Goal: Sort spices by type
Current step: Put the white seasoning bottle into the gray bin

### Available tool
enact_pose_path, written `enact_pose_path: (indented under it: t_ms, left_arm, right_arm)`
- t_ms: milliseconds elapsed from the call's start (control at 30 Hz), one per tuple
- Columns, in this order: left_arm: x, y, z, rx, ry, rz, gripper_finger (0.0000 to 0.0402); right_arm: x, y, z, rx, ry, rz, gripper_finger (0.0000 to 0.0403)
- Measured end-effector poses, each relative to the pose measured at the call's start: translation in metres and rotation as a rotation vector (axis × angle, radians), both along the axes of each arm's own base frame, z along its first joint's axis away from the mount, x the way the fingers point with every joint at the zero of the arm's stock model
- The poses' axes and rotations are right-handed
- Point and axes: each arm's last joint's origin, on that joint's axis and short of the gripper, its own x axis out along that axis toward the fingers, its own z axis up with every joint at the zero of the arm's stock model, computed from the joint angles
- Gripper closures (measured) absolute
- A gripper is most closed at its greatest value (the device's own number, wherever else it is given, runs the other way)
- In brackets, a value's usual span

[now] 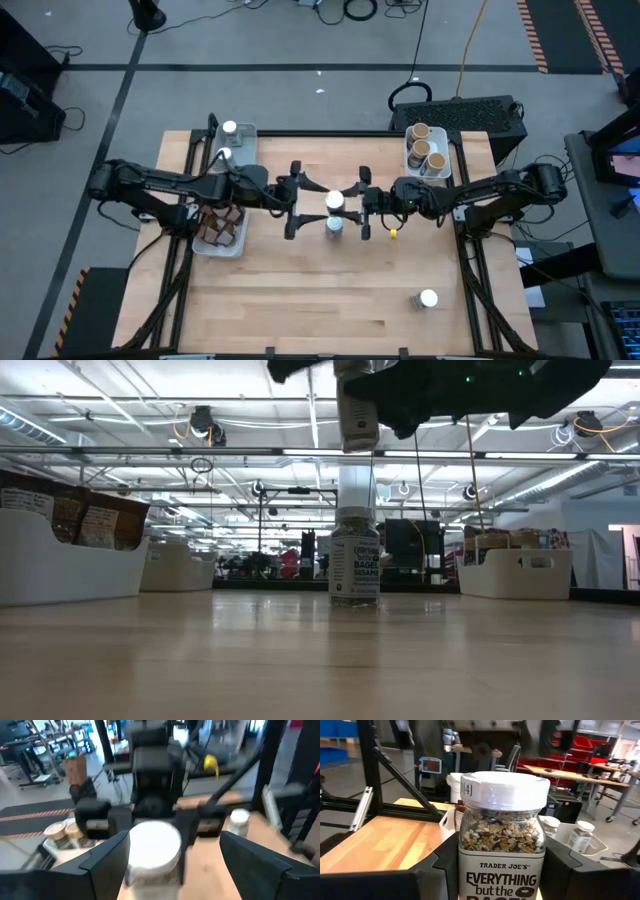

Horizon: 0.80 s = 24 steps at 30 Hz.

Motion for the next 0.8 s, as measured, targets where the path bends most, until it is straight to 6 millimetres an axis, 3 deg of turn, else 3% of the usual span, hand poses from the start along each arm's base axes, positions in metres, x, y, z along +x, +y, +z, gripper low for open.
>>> enact_pose_path:
  t_ms: [467, 800]
  left_arm:
    - [0.03, 0.001, -0.03, 0.103, 0.009, 0.028, 0.0091]
    - [0.032, 0.005, -0.035, 0.134, 0.036, 0.116, 0.0091]
  right_arm:
    - [0.0, 0.0, -0.004, -0.016, 0.042, 0.004, 0.0235]
    - [0.0, 0.001, -0.002, -0.038, 0.026, 0.019, 0.0233]
